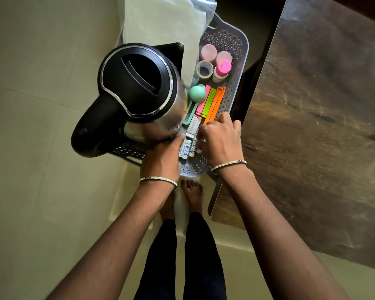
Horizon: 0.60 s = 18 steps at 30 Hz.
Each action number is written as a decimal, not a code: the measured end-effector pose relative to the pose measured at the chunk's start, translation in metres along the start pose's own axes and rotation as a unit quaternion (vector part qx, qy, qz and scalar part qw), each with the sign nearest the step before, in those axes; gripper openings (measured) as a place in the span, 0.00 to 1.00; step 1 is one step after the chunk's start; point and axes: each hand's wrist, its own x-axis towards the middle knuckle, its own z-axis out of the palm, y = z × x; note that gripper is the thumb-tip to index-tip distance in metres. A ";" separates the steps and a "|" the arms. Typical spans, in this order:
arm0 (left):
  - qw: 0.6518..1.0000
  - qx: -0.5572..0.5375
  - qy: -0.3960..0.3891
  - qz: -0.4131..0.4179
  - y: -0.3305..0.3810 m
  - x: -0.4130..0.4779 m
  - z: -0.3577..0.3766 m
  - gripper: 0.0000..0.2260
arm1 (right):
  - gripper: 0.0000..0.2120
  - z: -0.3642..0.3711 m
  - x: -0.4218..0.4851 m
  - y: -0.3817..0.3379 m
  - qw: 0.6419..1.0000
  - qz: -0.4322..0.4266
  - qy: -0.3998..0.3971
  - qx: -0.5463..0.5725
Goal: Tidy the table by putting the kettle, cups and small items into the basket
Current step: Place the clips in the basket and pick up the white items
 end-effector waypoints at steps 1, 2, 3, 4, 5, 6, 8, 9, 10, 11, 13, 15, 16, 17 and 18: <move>1.000 -0.003 -0.003 -0.001 0.000 0.000 0.000 0.30 | 0.06 0.000 -0.001 0.000 1.000 -0.004 -0.004 0.000; 1.000 -0.004 -0.004 -0.002 0.000 0.000 0.000 0.30 | 0.06 0.000 -0.002 0.001 1.000 -0.009 -0.008 0.000; 1.000 -0.005 -0.004 -0.003 0.000 0.000 0.001 0.29 | 0.06 0.000 -0.003 0.001 1.000 -0.015 -0.012 0.000; 1.000 -0.007 -0.004 -0.005 0.000 0.000 0.001 0.28 | 0.07 0.000 -0.004 0.001 1.000 -0.020 -0.016 0.001; 1.000 -0.008 -0.004 -0.008 0.000 0.000 0.001 0.27 | 0.07 0.000 -0.005 0.001 1.000 -0.023 -0.020 0.001; 1.000 -0.010 -0.005 -0.010 0.000 0.000 0.001 0.27 | 0.07 0.001 -0.005 0.001 0.999 -0.024 -0.024 0.001; 1.000 -0.015 -0.010 -0.013 0.000 0.001 0.001 0.27 | 0.06 0.001 -0.005 0.000 0.999 -0.025 -0.032 -0.001; 1.000 -0.017 -0.011 -0.012 0.000 0.001 0.001 0.27 | 0.06 0.001 -0.005 0.000 0.999 -0.026 -0.034 -0.003; 1.000 -0.018 -0.011 -0.011 0.000 0.001 0.001 0.28 | 0.06 0.002 -0.005 0.000 0.999 -0.026 -0.033 -0.003; 1.000 -0.018 -0.009 -0.009 0.000 0.001 0.000 0.28 | 0.05 0.003 -0.005 0.000 0.999 -0.026 -0.031 -0.001; 1.000 -0.017 -0.004 -0.006 0.000 0.001 0.000 0.27 | 0.05 0.005 -0.006 0.000 0.999 -0.026 -0.021 0.002; 1.000 -0.014 0.000 -0.003 0.000 0.001 0.001 0.27 | 0.06 0.007 -0.006 -0.001 1.000 -0.027 -0.010 0.005; 1.000 -0.014 0.002 -0.002 0.000 0.001 0.001 0.28 | 0.06 0.008 -0.006 -0.002 1.000 -0.028 -0.005 0.008; 1.000 -0.015 0.002 -0.001 0.000 0.001 0.001 0.28 | 0.06 0.008 -0.006 -0.003 1.000 -0.028 -0.001 0.010; 1.000 -0.017 0.002 0.000 0.000 0.001 0.001 0.28 | 0.06 0.009 -0.006 -0.003 1.000 -0.029 0.001 0.011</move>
